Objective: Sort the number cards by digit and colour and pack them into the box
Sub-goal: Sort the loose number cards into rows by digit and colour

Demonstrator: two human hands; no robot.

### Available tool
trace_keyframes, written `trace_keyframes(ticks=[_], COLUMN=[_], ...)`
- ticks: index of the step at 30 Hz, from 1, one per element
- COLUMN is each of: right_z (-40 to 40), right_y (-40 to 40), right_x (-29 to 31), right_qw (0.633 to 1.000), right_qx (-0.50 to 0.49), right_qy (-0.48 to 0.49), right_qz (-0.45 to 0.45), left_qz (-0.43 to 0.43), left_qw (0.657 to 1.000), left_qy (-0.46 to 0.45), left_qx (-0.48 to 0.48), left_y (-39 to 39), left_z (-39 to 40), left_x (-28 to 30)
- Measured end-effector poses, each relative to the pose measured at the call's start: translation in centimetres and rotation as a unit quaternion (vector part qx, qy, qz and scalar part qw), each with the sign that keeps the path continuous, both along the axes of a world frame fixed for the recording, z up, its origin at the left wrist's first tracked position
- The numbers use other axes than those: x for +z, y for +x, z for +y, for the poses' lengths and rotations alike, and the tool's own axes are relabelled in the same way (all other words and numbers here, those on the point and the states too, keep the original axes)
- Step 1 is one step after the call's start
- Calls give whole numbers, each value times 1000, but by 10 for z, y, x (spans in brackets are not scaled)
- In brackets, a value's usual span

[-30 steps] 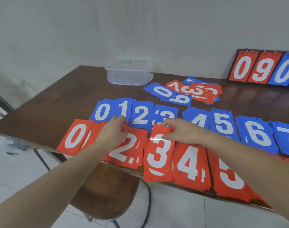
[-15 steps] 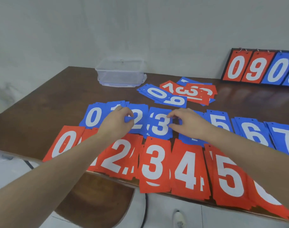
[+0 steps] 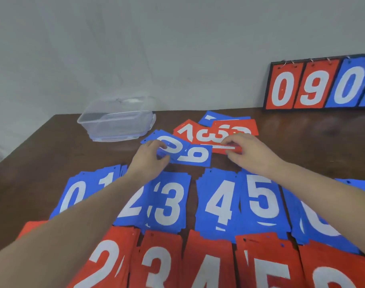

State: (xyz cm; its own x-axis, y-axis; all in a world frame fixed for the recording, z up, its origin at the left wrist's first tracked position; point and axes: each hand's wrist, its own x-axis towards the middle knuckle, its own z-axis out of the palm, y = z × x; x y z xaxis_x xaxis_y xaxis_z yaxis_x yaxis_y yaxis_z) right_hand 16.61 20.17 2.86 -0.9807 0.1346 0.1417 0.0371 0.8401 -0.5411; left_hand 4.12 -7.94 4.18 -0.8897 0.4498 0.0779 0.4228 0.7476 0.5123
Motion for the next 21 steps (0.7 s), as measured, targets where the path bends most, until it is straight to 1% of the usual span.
trace_keyframes(ticks=[3,5,7,10,13,14,17,19,21], right_z=[24,37,46,50,38,30,6,-1,3], right_y=[-18,-28,-35,-44,-50,-53,-62,-66,-69], right_x=[-10,-16,-20,-22,-21,-22,-23,-22,-20], right_qw=[999,999,999,999,996,993,973,966,967], right_qx=[-24,-33,-24,9,70,96,162,173,153], right_qy=[19,35,45,48,50,65,150,176,195], right_qz=[14,8,0,0,-9,-18,-70,-72,-55], left_qz=[3,15,1,-40,-15,-7,2,0,16], left_qw=[999,993,987,982,975,973,965,964,966], left_qy=[-34,-103,-147,-166,-207,-219,-251,-258,-250], left_qx=[-23,-50,-61,-79,-81,-76,-70,-62,-54], left_y=[-22,-35,-43,-51,-56,-57,-58,-59,-60], left_z=[16,23,25,24,25,27,33,36,37], left_x=[-8,-14,-19,-22,-21,-20,-15,-13,-13])
